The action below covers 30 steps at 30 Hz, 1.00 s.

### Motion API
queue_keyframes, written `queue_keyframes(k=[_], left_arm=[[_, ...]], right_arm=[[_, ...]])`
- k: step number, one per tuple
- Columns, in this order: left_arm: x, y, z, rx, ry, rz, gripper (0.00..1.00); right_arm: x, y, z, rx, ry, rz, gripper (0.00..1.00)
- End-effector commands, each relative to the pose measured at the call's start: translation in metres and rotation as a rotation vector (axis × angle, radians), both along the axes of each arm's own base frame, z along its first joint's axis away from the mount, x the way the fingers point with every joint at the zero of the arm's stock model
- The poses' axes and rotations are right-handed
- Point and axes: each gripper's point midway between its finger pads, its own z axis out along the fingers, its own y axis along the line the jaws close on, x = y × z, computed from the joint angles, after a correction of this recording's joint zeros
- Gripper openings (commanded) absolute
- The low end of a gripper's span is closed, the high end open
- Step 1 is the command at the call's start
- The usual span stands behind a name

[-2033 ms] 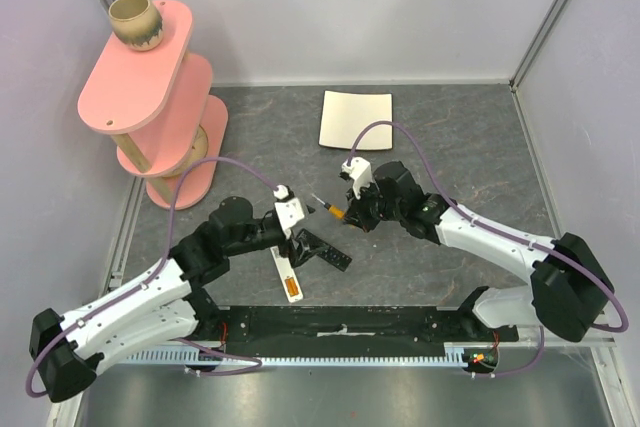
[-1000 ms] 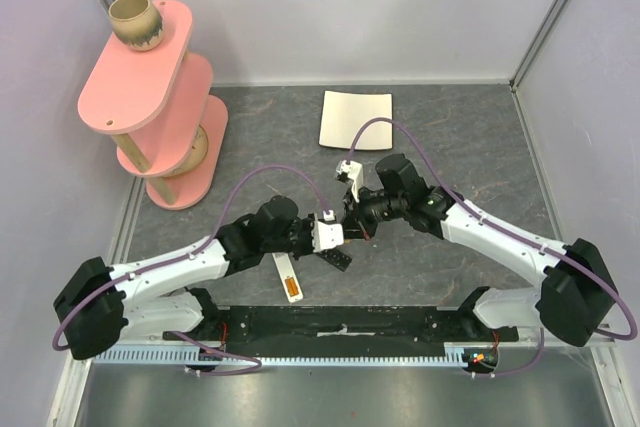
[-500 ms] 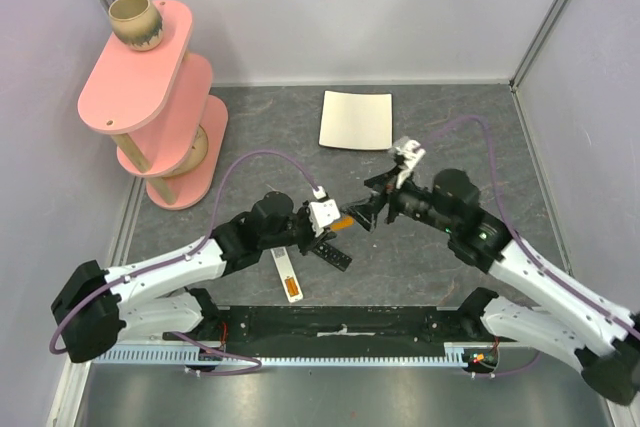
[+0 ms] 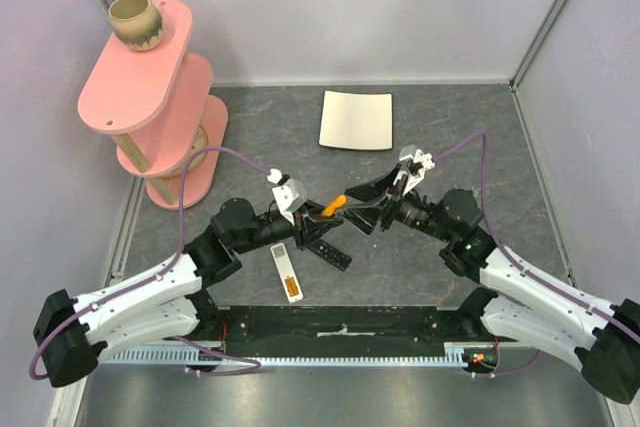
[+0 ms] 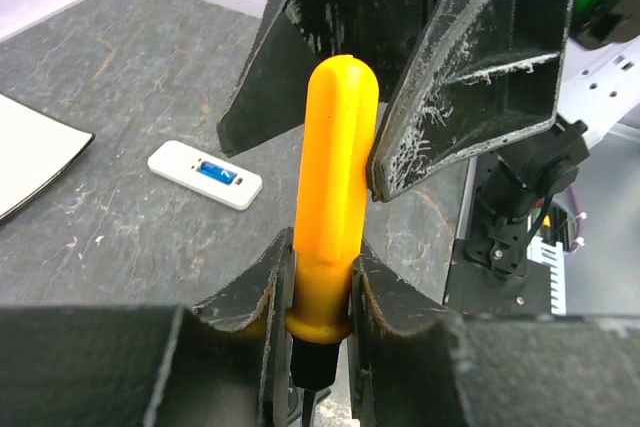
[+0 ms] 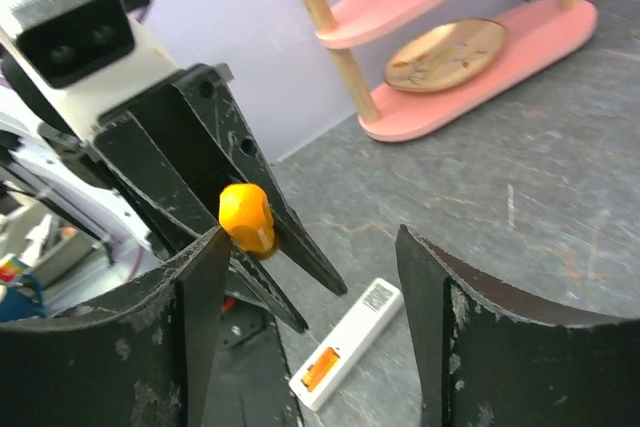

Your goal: Unload the batteries from the remote control

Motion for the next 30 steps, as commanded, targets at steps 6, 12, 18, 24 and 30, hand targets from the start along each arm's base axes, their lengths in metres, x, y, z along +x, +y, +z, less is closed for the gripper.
queue_keyframes(k=[6,12,18,24,30], left_arm=[[-0.012,-0.008,0.027,-0.118,0.008,-0.072,0.02],[-0.015,-0.012,0.027,-0.122,0.015,-0.096,0.02],[-0.011,-0.003,0.021,-0.070,0.021,-0.047,0.37],[-0.004,0.021,0.019,-0.027,0.007,0.063,0.79],[0.009,0.027,0.004,0.065,0.004,0.133,0.86]], right_arm=[[-0.024,0.009,0.050,0.231,-0.064,0.146,0.59],[-0.028,0.024,0.047,0.231,-0.016,0.197,0.06],[-0.004,0.024,0.032,0.129,0.016,0.068,0.00],[0.028,0.009,0.003,-0.121,0.089,-0.129,0.00],[0.050,-0.006,-0.020,-0.253,0.206,-0.280,0.00]])
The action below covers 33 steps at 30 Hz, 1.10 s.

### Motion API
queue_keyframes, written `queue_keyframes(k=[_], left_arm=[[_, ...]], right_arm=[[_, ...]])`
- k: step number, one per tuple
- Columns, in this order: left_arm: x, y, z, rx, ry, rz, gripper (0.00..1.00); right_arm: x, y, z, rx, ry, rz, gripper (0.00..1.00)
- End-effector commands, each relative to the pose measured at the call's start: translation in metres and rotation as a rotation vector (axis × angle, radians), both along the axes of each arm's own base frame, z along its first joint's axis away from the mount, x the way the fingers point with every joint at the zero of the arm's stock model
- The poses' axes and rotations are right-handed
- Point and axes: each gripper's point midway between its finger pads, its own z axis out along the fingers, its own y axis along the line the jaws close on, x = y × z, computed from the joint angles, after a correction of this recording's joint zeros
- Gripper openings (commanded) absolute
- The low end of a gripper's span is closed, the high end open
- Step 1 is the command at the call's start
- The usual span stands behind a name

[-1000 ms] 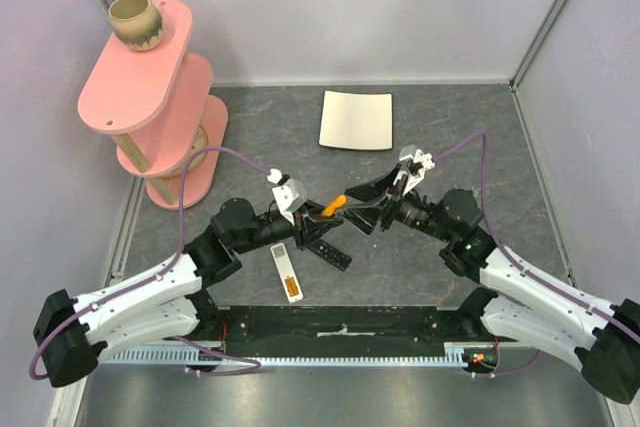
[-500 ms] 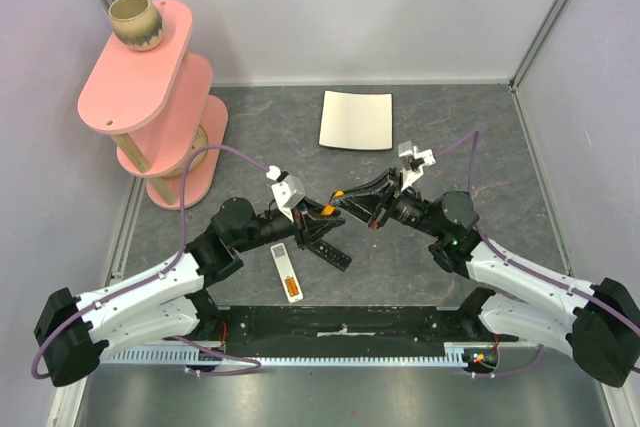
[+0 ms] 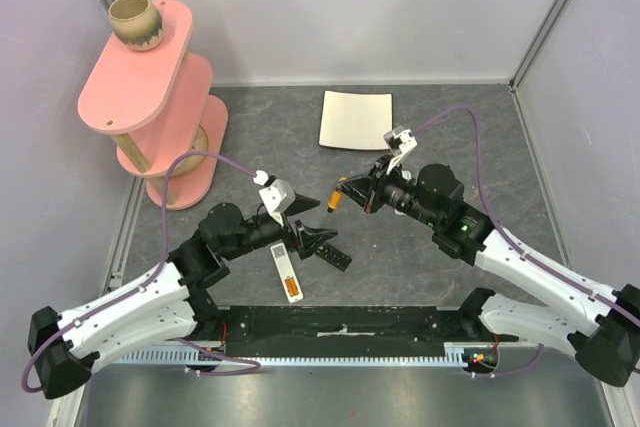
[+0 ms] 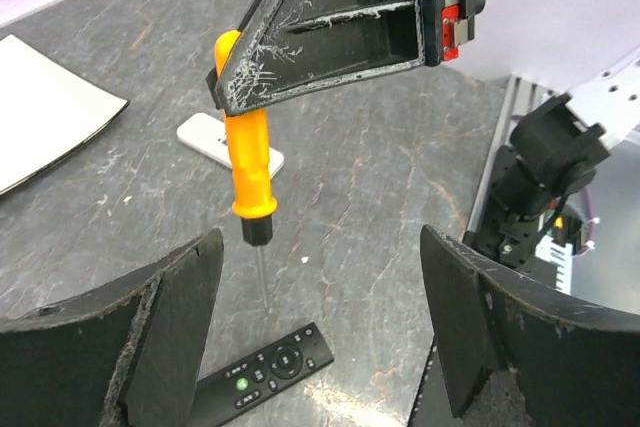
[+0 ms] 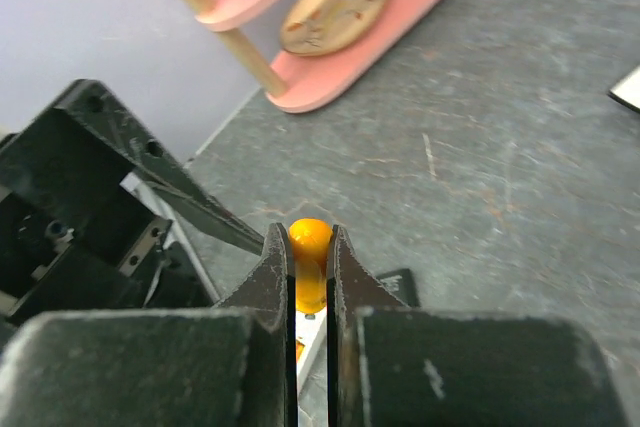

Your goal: Unload the batteries from the remote control

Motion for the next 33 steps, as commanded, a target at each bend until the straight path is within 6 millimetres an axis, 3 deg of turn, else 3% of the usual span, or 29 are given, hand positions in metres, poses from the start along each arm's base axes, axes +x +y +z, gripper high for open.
queue_keyframes(k=[1,7,12,15,18,19,20,22,23,25,26,28,29,33], left_arm=[[0.015,0.003,-0.004,0.086,-0.024,0.064,0.86],[0.027,-0.019,-0.009,0.123,-0.020,0.036,0.84],[0.043,-0.038,-0.014,0.154,-0.012,0.036,0.78],[0.050,-0.049,-0.024,0.185,0.006,0.024,0.63],[0.052,-0.058,-0.031,0.204,0.025,0.001,0.27],[0.052,-0.059,-0.032,0.205,0.030,-0.002,0.07],[0.052,-0.058,-0.032,0.205,0.033,-0.003,0.02],[0.052,-0.057,-0.031,0.201,0.034,-0.001,0.02],[0.052,-0.055,-0.033,0.198,0.044,0.004,0.02],[0.056,-0.046,-0.028,0.181,0.048,0.023,0.02],[0.057,-0.043,-0.027,0.170,0.071,0.031,0.02],[0.059,-0.033,-0.022,0.145,0.096,0.026,0.02],[0.058,-0.029,-0.021,0.129,0.124,0.019,0.02],[0.038,-0.020,-0.007,0.053,0.147,-0.113,0.02]], right_arm=[[0.015,-0.016,-0.025,-0.138,0.089,-0.122,0.00],[0.015,-0.008,-0.030,-0.130,0.128,-0.100,0.00],[0.012,-0.009,-0.022,-0.105,0.119,-0.097,0.00],[0.009,-0.011,-0.016,-0.088,0.110,-0.094,0.00],[0.008,-0.012,-0.013,-0.083,0.105,-0.096,0.00],[0.008,-0.012,-0.013,-0.082,0.106,-0.096,0.00],[0.008,-0.012,-0.014,-0.084,0.106,-0.096,0.00],[0.011,-0.014,-0.015,-0.094,0.097,-0.109,0.01],[0.012,-0.015,-0.016,-0.103,0.091,-0.116,0.15],[0.015,-0.017,-0.017,-0.124,0.066,-0.121,0.33],[0.018,-0.019,-0.017,-0.130,0.057,-0.131,0.53],[0.021,-0.024,-0.012,-0.146,0.009,-0.136,0.67],[0.021,-0.025,-0.009,-0.149,-0.006,-0.127,0.79],[0.013,-0.023,0.017,-0.091,-0.127,-0.029,0.94]])
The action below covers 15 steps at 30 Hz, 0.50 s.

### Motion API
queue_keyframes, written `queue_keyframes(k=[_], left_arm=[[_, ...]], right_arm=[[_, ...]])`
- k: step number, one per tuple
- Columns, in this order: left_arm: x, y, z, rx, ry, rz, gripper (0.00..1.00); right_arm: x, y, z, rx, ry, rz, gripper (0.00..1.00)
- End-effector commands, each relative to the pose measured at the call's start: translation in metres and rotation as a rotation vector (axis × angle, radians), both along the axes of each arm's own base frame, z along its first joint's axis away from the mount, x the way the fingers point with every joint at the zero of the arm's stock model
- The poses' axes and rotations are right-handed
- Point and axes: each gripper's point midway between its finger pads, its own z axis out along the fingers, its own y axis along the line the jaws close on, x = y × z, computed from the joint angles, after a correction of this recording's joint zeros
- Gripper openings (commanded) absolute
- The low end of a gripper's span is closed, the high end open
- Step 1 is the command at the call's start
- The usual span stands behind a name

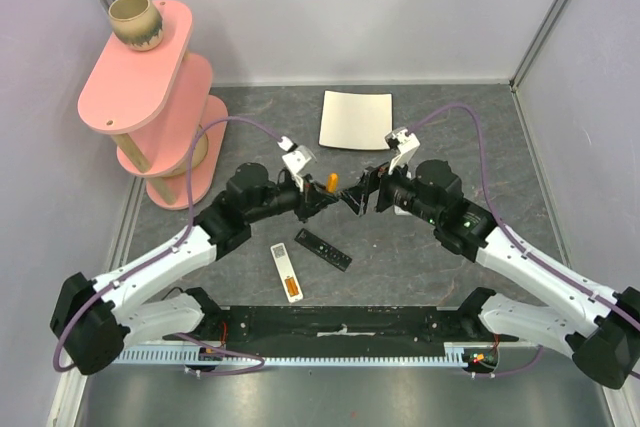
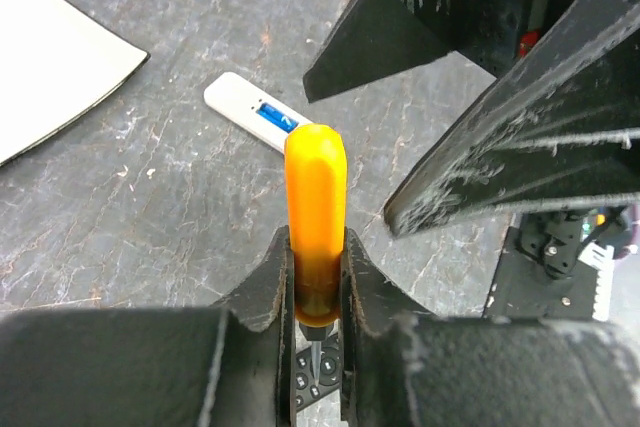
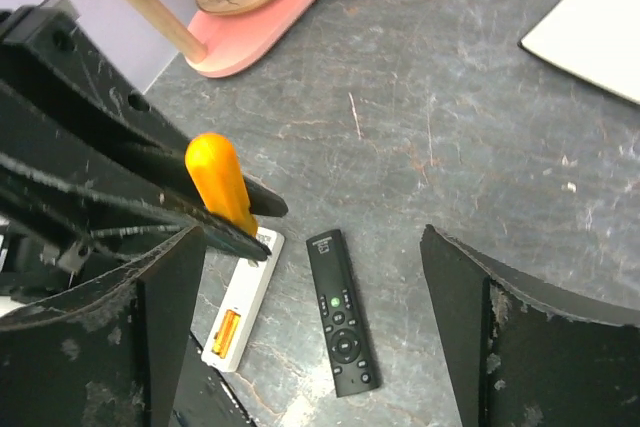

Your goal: Unload the batteries from the remote control

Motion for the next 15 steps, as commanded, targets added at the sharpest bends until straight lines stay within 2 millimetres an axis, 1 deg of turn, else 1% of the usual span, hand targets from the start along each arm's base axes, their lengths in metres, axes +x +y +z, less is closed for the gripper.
queue_keyframes(k=[1,2,3,4,5,6,8,9,10,12,14,15], left_arm=[[-0.029,0.006,0.038,-0.159,0.005,-0.158,0.02],[-0.034,0.008,0.038,-0.168,0.001,-0.185,0.02],[-0.045,0.007,0.042,-0.183,-0.002,-0.245,0.02],[-0.049,0.007,0.048,-0.206,-0.019,-0.273,0.02],[-0.061,0.008,0.051,-0.221,-0.021,-0.330,0.02],[-0.064,0.008,0.054,-0.234,-0.024,-0.349,0.02],[-0.077,0.007,0.061,-0.264,-0.034,-0.420,0.02],[-0.079,0.007,0.062,-0.270,-0.031,-0.437,0.02],[-0.082,0.006,0.064,-0.279,-0.021,-0.454,0.02],[-0.085,0.004,0.068,-0.294,-0.025,-0.494,0.02],[-0.086,0.002,0.071,-0.304,-0.016,-0.507,0.02],[-0.086,0.001,0.069,-0.302,-0.004,-0.512,0.02]], right_arm=[[-0.011,0.006,0.062,0.110,-0.216,0.145,0.95],[-0.014,0.006,0.066,0.131,-0.235,0.176,0.96],[-0.029,0.014,0.073,0.177,-0.270,0.276,0.95],[-0.036,0.016,0.076,0.207,-0.279,0.318,0.95],[-0.045,0.020,0.080,0.250,-0.271,0.367,0.93],[-0.059,0.025,0.088,0.305,-0.303,0.451,0.92],[-0.069,0.030,0.099,0.371,-0.334,0.522,0.84],[-0.074,0.033,0.098,0.395,-0.299,0.548,0.80],[-0.080,0.037,0.096,0.398,-0.293,0.587,0.69],[-0.084,0.043,0.094,0.397,-0.288,0.616,0.66],[-0.090,0.045,0.096,0.406,-0.298,0.637,0.59],[-0.092,0.045,0.094,0.407,-0.296,0.640,0.57]])
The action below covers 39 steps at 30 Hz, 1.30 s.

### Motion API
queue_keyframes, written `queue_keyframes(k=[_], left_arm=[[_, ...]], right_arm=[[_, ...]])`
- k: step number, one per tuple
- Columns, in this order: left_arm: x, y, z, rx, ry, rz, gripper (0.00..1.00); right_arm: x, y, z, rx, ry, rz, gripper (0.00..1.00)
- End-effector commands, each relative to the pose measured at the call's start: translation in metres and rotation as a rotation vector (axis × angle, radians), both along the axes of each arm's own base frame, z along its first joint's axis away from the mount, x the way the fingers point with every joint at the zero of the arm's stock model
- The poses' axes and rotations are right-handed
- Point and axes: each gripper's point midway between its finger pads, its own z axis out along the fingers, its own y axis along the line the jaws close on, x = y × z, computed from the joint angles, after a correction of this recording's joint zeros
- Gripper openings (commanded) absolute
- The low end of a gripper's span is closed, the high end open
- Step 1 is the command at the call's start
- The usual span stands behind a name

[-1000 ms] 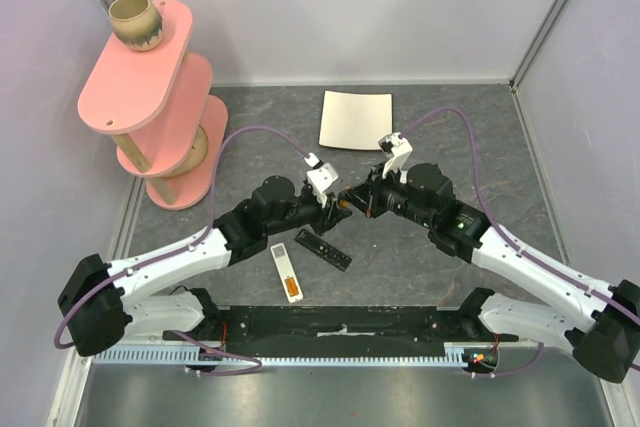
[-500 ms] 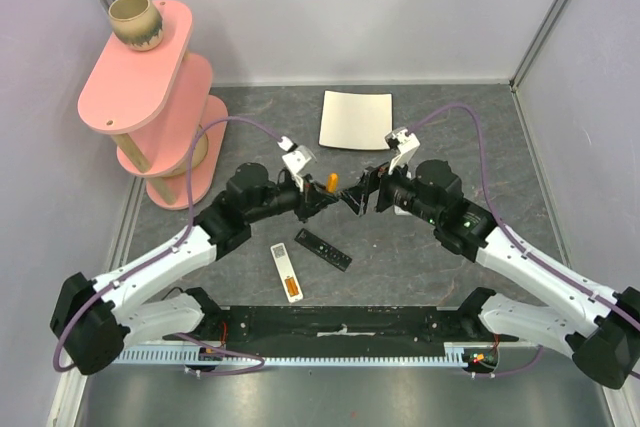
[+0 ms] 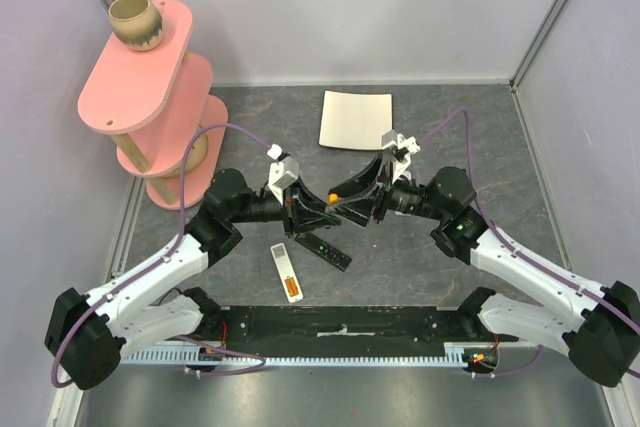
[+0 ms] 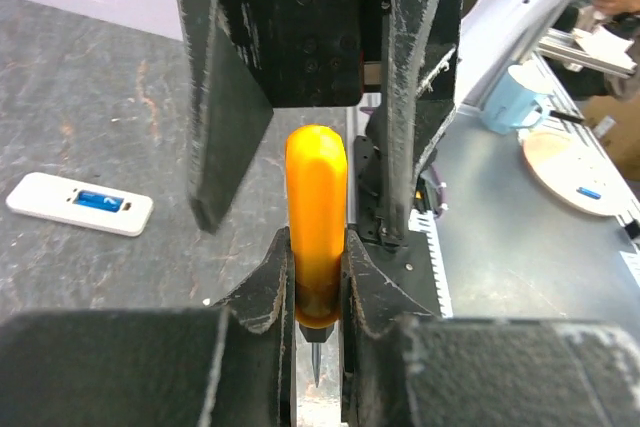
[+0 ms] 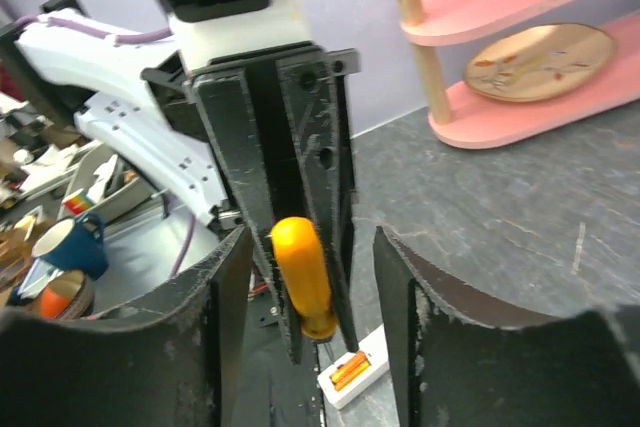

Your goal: Unload the batteries from the remote control

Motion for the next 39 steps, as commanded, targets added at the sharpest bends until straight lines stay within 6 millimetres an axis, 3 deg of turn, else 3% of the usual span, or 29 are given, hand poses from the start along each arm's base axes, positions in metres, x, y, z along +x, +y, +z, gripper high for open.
queue_keyframes(k=[1,3,5,6,7,10,13,14,15,17,19,22,23,26,27,29,30,33,36,39], left_arm=[[-0.015,-0.004,0.017,-0.055,0.005,-0.116,0.02],[-0.016,-0.005,0.017,-0.058,0.009,-0.132,0.02],[-0.017,-0.006,0.018,-0.065,0.012,-0.145,0.02],[-0.017,-0.006,0.016,-0.063,0.022,-0.149,0.02],[-0.018,-0.007,0.017,-0.063,0.024,-0.154,0.02],[-0.017,-0.007,0.013,-0.044,0.035,-0.155,0.02],[-0.015,-0.006,0.007,-0.022,0.043,-0.137,0.30],[-0.014,-0.006,0.005,-0.018,0.047,-0.125,0.43],[-0.013,-0.005,0.002,-0.013,0.044,-0.115,0.48],[-0.010,-0.004,-0.001,-0.011,0.046,-0.089,0.53],[-0.008,-0.004,-0.006,-0.005,0.052,-0.073,0.52],[-0.007,-0.005,-0.009,0.001,0.061,-0.074,0.24],[-0.007,-0.005,-0.010,0.002,0.062,-0.076,0.09],[-0.006,-0.007,-0.009,0.003,0.069,-0.077,0.02],[-0.006,-0.007,-0.008,0.002,0.073,-0.079,0.02],[-0.006,-0.006,-0.007,-0.001,0.069,-0.079,0.02],[-0.007,-0.006,-0.006,-0.002,0.070,-0.081,0.02],[-0.010,-0.005,-0.003,-0.009,0.060,-0.087,0.02],[-0.013,-0.003,0.002,-0.018,0.046,-0.097,0.02],[-0.017,-0.002,0.003,-0.021,0.045,-0.111,0.02]], right_arm=[[-0.028,0.003,0.023,0.083,-0.081,0.125,0.51],[-0.029,0.004,0.022,0.079,-0.082,0.126,0.46],[-0.028,0.005,0.018,0.074,-0.076,0.127,0.34],[-0.029,0.005,0.018,0.075,-0.076,0.127,0.21],[-0.028,0.006,0.017,0.076,-0.063,0.125,0.00],[-0.021,0.008,0.014,0.068,-0.038,0.091,0.00],[0.000,0.004,0.006,0.023,0.006,-0.041,0.00],[0.007,0.000,0.000,-0.010,0.038,-0.085,0.00],[0.020,-0.004,-0.002,-0.014,0.059,-0.171,0.00],[0.027,-0.011,-0.008,-0.027,0.115,-0.235,0.00],[0.036,-0.017,-0.012,-0.020,0.151,-0.306,0.00],[0.035,-0.023,-0.011,0.018,0.168,-0.324,0.00],[0.034,-0.023,-0.012,0.025,0.168,-0.324,0.00],[0.033,-0.022,-0.012,0.034,0.170,-0.314,0.00],[0.031,-0.021,-0.011,0.035,0.165,-0.302,0.03],[0.027,-0.020,-0.011,0.037,0.142,-0.279,0.19],[0.026,-0.020,-0.011,0.041,0.132,-0.273,0.36],[0.019,-0.021,-0.011,0.038,0.088,-0.245,0.60],[0.010,-0.020,-0.014,0.029,0.063,-0.201,0.67],[0.001,-0.018,-0.013,0.041,0.052,-0.152,0.61]])
